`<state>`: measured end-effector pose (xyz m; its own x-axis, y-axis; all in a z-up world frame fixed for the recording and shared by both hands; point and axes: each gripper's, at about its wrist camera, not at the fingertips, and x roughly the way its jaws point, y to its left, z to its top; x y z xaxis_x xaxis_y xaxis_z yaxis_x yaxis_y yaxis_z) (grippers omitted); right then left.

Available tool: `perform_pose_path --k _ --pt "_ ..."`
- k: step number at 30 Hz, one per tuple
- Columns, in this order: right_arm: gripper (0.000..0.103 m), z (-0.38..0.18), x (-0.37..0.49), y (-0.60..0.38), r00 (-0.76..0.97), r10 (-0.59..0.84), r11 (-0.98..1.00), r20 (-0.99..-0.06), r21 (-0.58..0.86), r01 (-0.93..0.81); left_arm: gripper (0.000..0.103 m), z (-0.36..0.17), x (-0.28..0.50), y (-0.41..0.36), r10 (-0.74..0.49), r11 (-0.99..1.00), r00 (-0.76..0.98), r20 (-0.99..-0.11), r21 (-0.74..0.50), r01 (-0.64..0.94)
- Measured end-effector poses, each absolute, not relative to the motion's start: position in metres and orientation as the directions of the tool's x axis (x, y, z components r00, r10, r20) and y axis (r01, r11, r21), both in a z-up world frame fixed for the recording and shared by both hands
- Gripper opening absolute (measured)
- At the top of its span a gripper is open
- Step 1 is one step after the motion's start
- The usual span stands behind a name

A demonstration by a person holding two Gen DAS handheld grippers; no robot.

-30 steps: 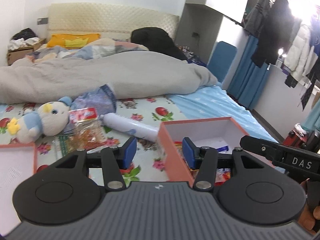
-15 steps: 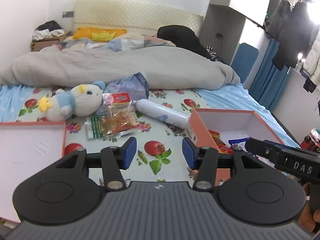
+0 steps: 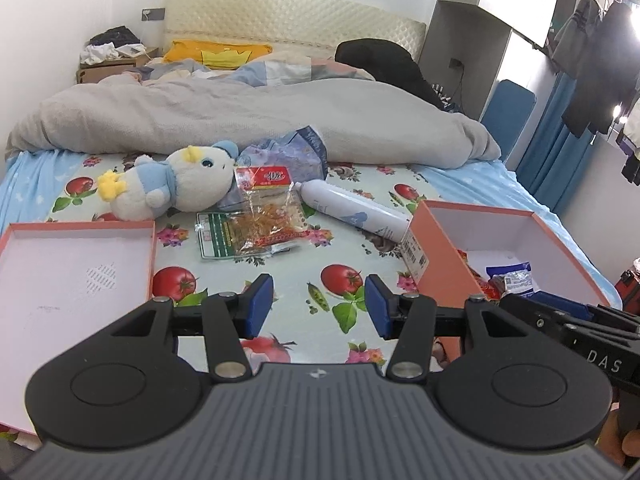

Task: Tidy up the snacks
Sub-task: 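Move both tools back over the snack pile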

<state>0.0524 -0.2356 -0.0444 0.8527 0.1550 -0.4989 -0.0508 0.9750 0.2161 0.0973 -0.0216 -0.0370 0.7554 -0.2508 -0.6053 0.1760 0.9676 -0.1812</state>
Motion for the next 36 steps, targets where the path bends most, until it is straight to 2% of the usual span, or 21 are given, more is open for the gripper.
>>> perform_pose_path --k 3,16,21,24,32,36 --pt "0.053 -0.045 0.062 -0.231 0.839 0.174 0.971 -0.515 0.23 -0.06 0.056 -0.046 0.105 -0.018 -0.259 0.966 0.732 -0.63 -0.182 0.185" --pt "0.053 -0.05 0.12 -0.212 0.832 0.2 0.97 -0.517 0.225 -0.093 0.056 -0.071 0.165 0.012 -0.201 0.978 0.741 -0.641 -0.178 0.111" --pt "0.053 -0.067 0.145 -0.206 0.809 0.213 0.967 -0.548 0.234 -0.097 0.056 -0.093 0.192 0.025 -0.176 0.982 0.716 -0.675 -0.174 0.077" --pt "0.053 -0.075 0.161 -0.203 0.794 0.222 0.964 -0.566 0.247 -0.094 0.056 -0.105 0.207 0.028 -0.127 0.991 0.679 -0.723 -0.122 0.056" --pt "0.053 -0.086 0.205 -0.195 0.772 0.234 0.962 -0.59 0.255 -0.097 0.056 -0.128 0.241 0.036 -0.123 0.992 0.646 -0.754 -0.115 0.054" --pt "0.075 -0.091 0.222 -0.195 0.781 0.24 0.956 -0.576 0.282 -0.086 0.056 -0.14 0.261 0.037 -0.132 0.991 0.628 -0.767 -0.124 0.058"
